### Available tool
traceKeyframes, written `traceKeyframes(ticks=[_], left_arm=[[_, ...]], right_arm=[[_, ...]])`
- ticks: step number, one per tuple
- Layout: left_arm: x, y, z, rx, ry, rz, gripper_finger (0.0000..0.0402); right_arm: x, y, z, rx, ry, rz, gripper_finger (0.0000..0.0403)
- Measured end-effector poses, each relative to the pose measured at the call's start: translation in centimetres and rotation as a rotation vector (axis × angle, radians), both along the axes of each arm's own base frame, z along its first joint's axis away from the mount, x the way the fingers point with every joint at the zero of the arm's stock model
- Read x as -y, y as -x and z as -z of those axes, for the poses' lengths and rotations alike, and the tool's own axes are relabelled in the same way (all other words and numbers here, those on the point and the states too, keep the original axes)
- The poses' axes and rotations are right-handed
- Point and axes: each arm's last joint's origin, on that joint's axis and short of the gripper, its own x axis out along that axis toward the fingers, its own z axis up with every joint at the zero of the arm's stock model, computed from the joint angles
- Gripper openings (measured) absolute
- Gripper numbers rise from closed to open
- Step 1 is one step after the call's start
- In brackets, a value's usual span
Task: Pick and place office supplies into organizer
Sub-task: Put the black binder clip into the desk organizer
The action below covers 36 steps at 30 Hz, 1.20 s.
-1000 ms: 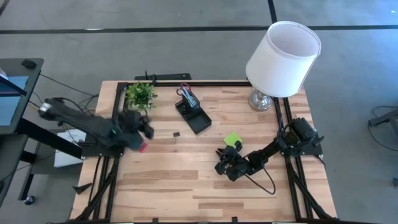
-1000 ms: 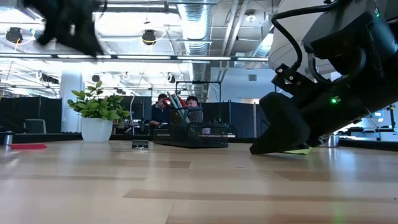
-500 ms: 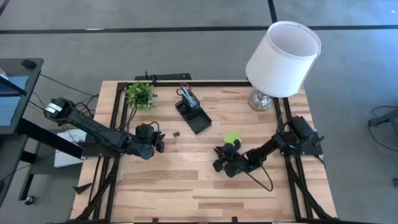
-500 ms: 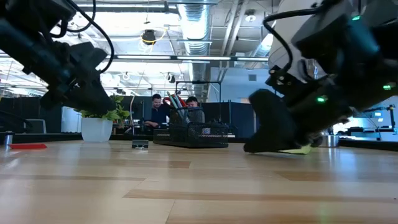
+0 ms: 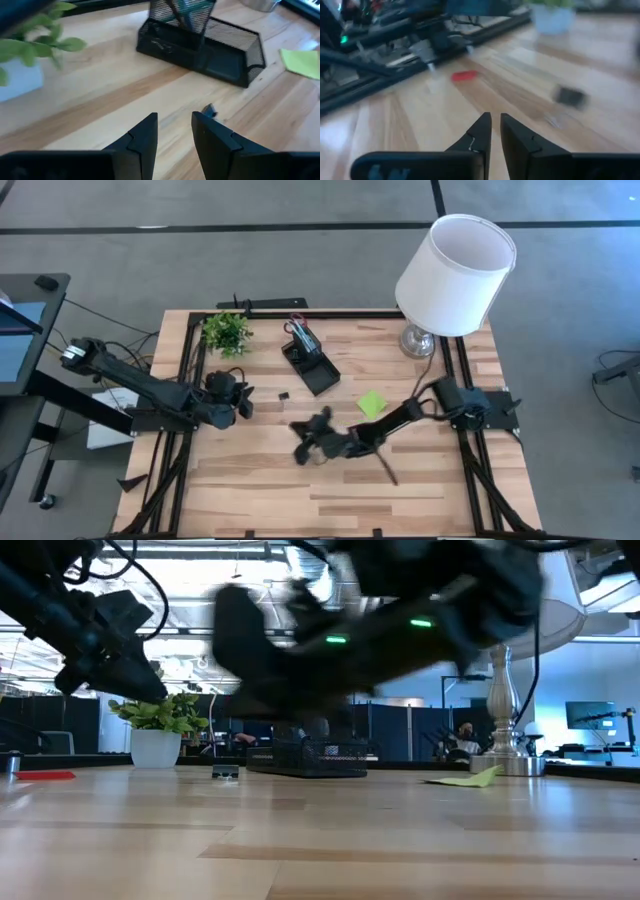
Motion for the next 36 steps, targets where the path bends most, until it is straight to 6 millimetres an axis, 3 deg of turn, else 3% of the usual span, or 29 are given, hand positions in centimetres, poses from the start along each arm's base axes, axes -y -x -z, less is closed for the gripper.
traceKeyframes(ticks=[4,8,12,25,36], left_arm=[[-0.4,1.0,-0.2,-0.033,-0.010,-0.006,0.0116],[-0.7,1.9,-0.3,-0.056,-0.006,-0.024,0.0116],[-0.8,2.2,-0.1,-0.083,-0.013,-0.030,0.0116],[-1.0,2.6,0.1,-0.114,-0.027,-0.062,0.0116],[-1.0,2.6,0.1,-0.111,-0.025,-0.064,0.0116]], right_arm=[[-0.1,-4.2,-0.8,-0.111,0.152,0.016,0.0028],[2.2,-7.1,-2.5,-0.251,0.075,0.114,0.0038],[4.7,-8.4,-3.8,-0.362,-0.037,0.191,0.0056],[5.7,-8.6,-3.9,-0.411,-0.038,0.239,0.0100],[8.2,-8.8,-3.8,-0.383,-0.125,0.318,0.0173]])
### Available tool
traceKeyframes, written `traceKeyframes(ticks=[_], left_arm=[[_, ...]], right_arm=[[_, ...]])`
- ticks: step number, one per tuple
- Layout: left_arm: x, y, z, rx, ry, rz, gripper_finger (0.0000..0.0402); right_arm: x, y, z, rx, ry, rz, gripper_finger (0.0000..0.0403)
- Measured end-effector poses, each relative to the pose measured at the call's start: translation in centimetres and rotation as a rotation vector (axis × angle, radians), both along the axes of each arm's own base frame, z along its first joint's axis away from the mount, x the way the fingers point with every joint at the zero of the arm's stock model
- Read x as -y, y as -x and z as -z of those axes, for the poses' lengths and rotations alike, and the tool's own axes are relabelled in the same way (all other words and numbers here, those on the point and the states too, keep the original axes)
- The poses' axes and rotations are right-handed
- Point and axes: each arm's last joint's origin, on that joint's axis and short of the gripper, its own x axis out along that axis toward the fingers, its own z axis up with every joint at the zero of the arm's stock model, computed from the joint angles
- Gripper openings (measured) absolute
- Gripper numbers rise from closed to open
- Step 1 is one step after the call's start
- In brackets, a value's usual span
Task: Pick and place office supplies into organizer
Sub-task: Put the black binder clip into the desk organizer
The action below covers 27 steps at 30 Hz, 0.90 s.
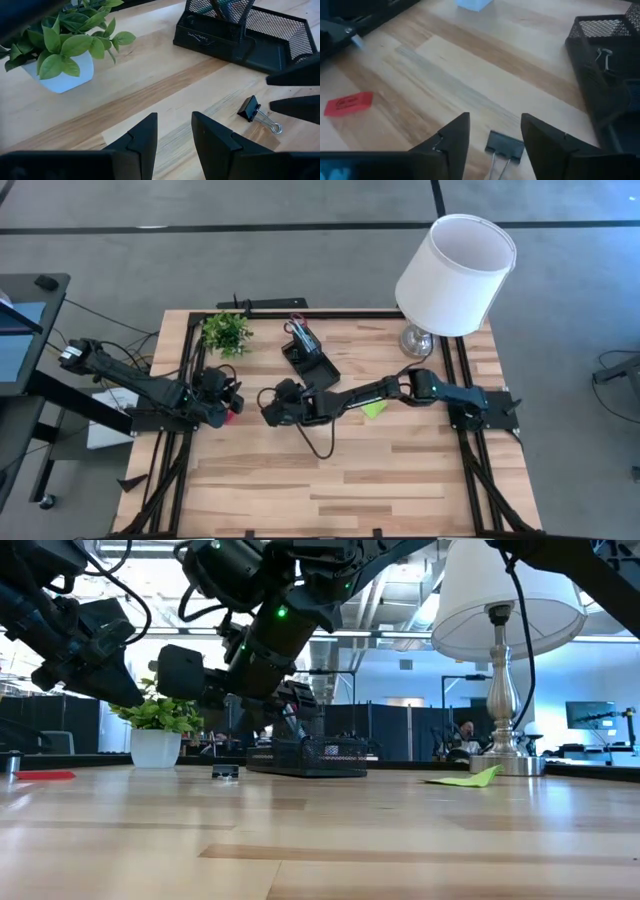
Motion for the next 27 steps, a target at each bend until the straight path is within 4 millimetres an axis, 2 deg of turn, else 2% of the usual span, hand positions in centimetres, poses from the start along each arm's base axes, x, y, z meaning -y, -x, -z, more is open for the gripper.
traceKeyframes(ticks=[5,10,16,27], left_arm=[[0.0,0.0,0.0,0.000,0.000,0.000,0.0116],[0.0,0.0,0.0,-0.004,0.004,0.003,0.0116],[0.0,0.0,0.0,-0.006,0.003,0.004,0.0116],[0.0,0.0,0.0,-0.017,-0.005,0.013,0.0116]], right_arm=[[-0.3,-0.4,1.6,-0.004,0.004,-0.037,0.0192],[-1.1,-0.5,3.9,-0.036,0.069,-0.042,0.0187],[-0.8,-0.7,3.8,0.026,0.142,0.065,0.0166],[-0.6,-0.7,3.9,0.076,0.091,0.120,0.0155]])
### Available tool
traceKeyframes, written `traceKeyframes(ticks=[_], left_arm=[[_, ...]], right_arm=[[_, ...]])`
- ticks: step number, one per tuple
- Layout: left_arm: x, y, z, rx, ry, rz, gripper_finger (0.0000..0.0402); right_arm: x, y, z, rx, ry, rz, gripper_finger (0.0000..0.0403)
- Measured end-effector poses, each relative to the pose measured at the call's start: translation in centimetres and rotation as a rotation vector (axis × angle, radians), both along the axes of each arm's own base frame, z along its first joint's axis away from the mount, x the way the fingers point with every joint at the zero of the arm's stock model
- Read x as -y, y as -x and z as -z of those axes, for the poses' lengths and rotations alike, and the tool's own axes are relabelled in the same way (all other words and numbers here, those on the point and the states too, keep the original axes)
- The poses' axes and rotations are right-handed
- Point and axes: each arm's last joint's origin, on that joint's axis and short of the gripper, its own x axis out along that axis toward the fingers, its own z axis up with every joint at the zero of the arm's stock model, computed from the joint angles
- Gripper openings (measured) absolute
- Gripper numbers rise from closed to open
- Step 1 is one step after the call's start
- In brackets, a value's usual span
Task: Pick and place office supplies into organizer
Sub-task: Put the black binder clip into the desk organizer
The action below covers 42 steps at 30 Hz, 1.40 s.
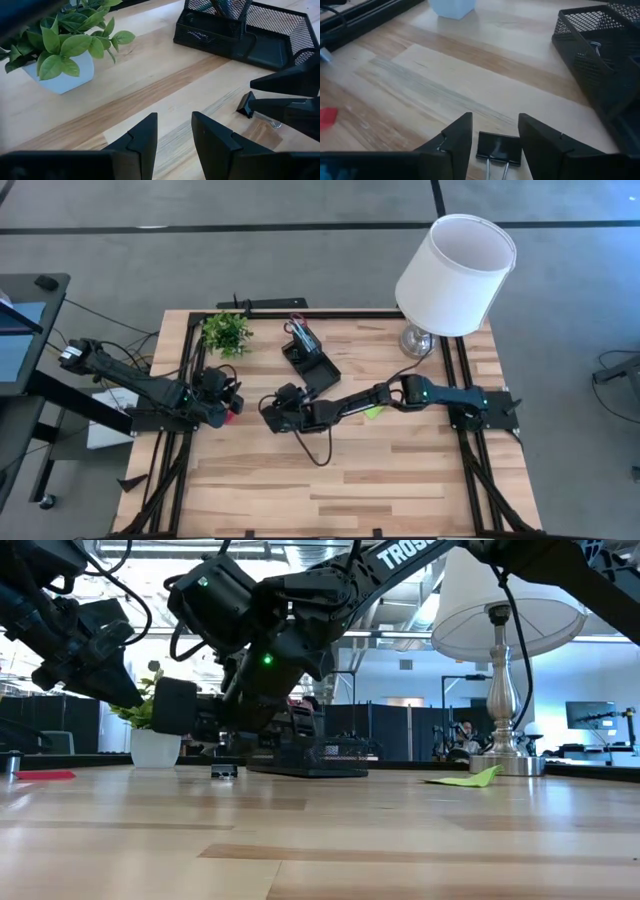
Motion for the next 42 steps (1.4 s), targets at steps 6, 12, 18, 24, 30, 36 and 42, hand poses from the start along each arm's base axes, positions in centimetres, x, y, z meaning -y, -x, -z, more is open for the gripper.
traceKeyframes(ticks=[6,12,18,24,30,36,42], left_arm=[[-0.1,0.2,0.1,-0.025,-0.004,-0.001,0.0116],[0.0,0.2,0.1,-0.025,0.004,0.002,0.0116],[0.0,0.2,0.1,-0.024,0.008,0.001,0.0116],[0.0,0.2,0.1,-0.025,0.008,0.002,0.0116],[0.0,0.2,0.1,-0.025,0.009,0.003,0.0116],[0.0,0.2,0.2,-0.034,0.023,0.013,0.0116],[0.0,0.2,0.2,-0.036,0.025,0.015,0.0116]], right_arm=[[0.2,0.2,0.2,-0.034,-0.015,-0.006,0.0163],[0.4,0.4,0.6,-0.029,-0.043,0.012,0.0168],[0.9,0.4,0.6,-0.043,-0.028,0.014,0.0166],[0.9,0.3,0.6,-0.043,-0.027,0.004,0.0166],[1.5,0.3,0.6,-0.063,-0.070,-0.019,0.0180],[1.4,0.5,1.1,-0.085,-0.093,-0.031,0.0193],[1.4,0.5,1.0,-0.091,-0.100,-0.036,0.0187]])
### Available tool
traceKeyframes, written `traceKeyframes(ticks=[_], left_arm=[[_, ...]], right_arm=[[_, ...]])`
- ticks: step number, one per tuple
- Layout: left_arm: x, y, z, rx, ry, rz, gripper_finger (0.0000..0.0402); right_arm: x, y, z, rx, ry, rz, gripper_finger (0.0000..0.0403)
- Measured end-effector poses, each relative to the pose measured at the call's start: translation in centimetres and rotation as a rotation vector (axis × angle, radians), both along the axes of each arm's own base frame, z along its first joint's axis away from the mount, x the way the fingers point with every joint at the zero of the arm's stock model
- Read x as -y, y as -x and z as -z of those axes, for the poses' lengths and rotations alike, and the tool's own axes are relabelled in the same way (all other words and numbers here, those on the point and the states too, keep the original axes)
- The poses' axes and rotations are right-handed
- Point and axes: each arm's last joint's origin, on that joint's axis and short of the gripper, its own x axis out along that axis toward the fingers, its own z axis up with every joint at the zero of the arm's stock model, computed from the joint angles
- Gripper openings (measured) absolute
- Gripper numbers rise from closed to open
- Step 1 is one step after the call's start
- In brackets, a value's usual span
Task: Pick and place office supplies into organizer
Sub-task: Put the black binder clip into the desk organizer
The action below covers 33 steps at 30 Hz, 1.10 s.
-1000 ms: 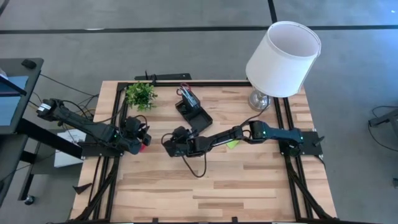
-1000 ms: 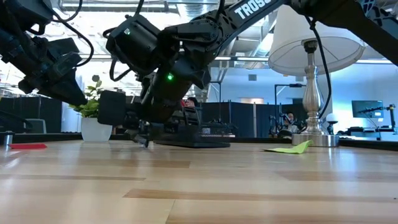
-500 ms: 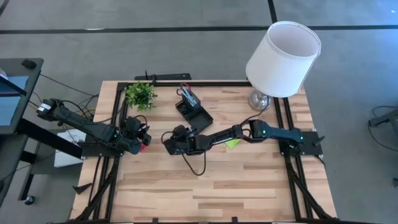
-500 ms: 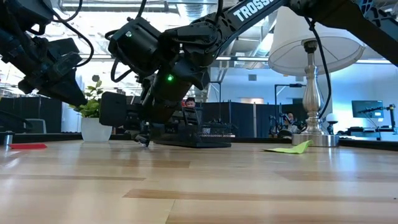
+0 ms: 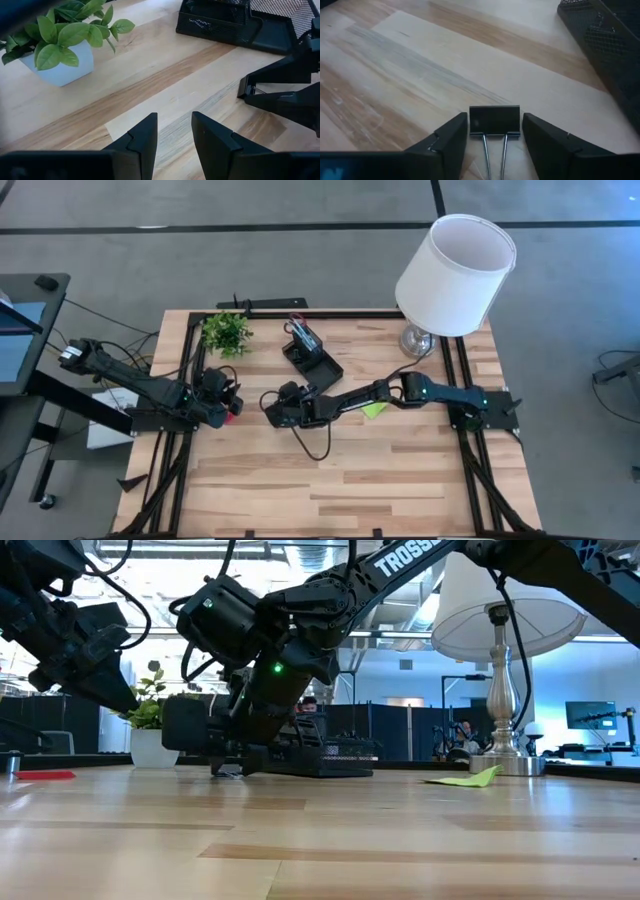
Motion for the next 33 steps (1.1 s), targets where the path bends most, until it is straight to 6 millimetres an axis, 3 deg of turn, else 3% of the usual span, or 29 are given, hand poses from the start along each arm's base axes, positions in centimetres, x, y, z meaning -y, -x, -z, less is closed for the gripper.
traceKeyframes(ticks=[19,28,33], left_arm=[[-0.03,0.10,0.04,-0.012,-0.005,0.001,0.0116],[-0.06,0.17,0.07,-0.017,-0.004,-0.004,0.0116],[-0.06,0.17,0.07,-0.016,-0.004,-0.004,0.0116]], right_arm=[[0.63,-0.11,-0.10,0.010,-0.008,0.010,0.0136],[0.66,-0.16,-0.14,0.022,-0.010,0.018,0.0153],[0.57,-0.67,-0.96,0.040,-0.013,0.007,0.0139]])
